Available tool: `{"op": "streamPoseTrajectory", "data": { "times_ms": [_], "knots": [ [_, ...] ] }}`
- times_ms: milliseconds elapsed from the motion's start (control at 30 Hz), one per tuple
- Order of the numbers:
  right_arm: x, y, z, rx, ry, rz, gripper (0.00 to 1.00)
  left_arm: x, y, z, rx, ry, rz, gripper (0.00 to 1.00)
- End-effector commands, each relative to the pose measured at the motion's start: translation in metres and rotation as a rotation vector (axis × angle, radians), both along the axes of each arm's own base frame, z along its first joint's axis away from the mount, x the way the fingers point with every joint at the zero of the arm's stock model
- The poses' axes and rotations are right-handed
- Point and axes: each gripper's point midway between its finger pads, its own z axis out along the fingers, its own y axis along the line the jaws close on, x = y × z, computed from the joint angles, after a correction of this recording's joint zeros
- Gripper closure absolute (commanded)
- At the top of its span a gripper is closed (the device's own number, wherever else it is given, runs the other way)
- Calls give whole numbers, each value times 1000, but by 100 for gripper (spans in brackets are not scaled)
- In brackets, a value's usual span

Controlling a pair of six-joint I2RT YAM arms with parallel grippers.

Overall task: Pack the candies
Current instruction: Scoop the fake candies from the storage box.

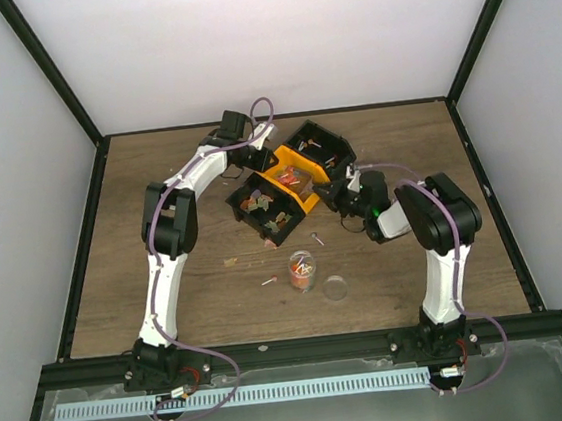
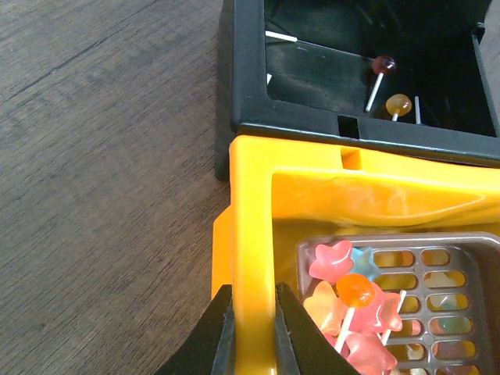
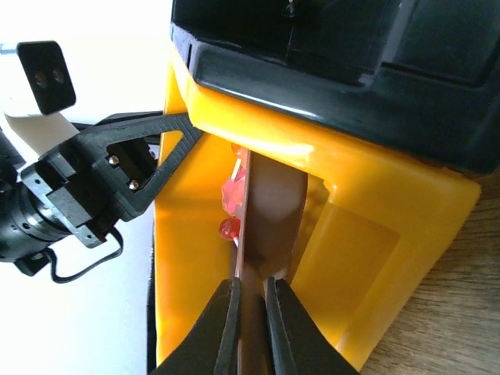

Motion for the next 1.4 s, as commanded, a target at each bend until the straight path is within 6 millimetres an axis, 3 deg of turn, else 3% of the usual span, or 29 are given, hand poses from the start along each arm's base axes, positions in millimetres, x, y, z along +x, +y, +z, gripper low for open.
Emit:
{"op": "streamPoseTrajectory", "data": {
  "times_ms": [0, 633, 1267, 1367],
  "knots": [
    [-50, 31, -20, 108, 119, 226, 99, -11, 5, -44, 83, 88, 24, 96],
    [-57, 20, 16, 214, 1, 245, 99, -14, 3, -43, 73, 98, 13, 96],
    [-61, 11, 62, 170, -121, 237, 99, -16, 5, -46, 75, 104, 17, 96],
    [-58, 9, 57, 123, -105, 225, 99, -17, 5, -46, 70, 105, 17, 96]
  ]
}}
